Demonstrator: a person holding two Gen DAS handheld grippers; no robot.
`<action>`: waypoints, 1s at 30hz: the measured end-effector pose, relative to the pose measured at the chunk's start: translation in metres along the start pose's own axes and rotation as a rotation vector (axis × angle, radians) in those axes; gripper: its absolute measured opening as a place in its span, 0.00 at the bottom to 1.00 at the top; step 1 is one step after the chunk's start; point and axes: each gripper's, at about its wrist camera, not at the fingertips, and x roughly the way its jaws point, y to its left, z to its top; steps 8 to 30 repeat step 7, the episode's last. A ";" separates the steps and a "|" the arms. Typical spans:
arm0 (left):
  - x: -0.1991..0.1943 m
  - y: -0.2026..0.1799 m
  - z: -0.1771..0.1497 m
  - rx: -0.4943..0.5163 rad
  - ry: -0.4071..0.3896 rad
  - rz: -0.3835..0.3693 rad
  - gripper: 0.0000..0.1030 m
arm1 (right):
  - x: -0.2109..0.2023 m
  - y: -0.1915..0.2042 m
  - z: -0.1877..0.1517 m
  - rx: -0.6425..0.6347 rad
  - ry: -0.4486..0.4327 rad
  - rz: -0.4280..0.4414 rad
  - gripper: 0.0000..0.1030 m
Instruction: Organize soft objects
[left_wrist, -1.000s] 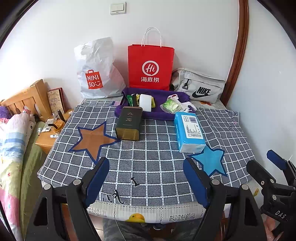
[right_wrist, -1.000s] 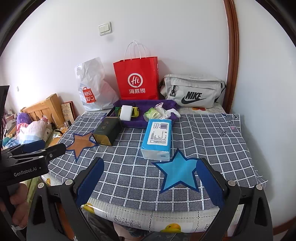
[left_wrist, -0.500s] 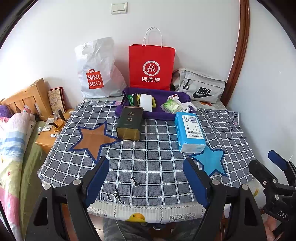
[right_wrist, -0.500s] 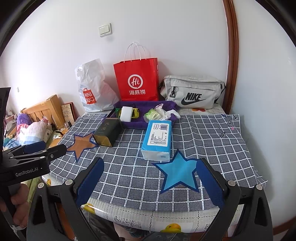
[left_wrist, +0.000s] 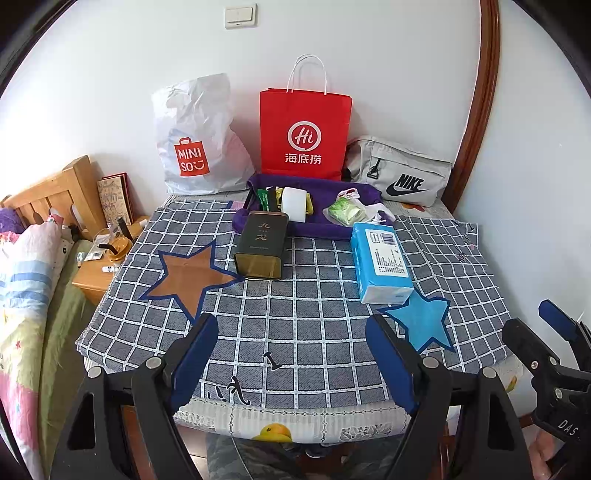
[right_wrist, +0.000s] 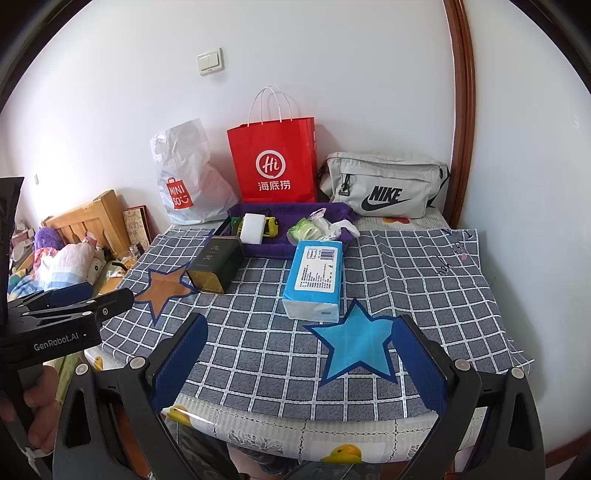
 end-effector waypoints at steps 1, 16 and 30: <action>0.000 0.002 0.000 -0.003 -0.001 0.001 0.79 | 0.000 0.000 0.000 0.000 0.000 0.000 0.96; 0.004 0.007 -0.002 -0.008 -0.002 0.004 0.79 | -0.001 0.002 -0.001 -0.001 -0.008 0.000 0.96; 0.004 0.007 -0.002 -0.008 -0.002 0.004 0.79 | -0.001 0.002 -0.001 -0.001 -0.008 0.000 0.96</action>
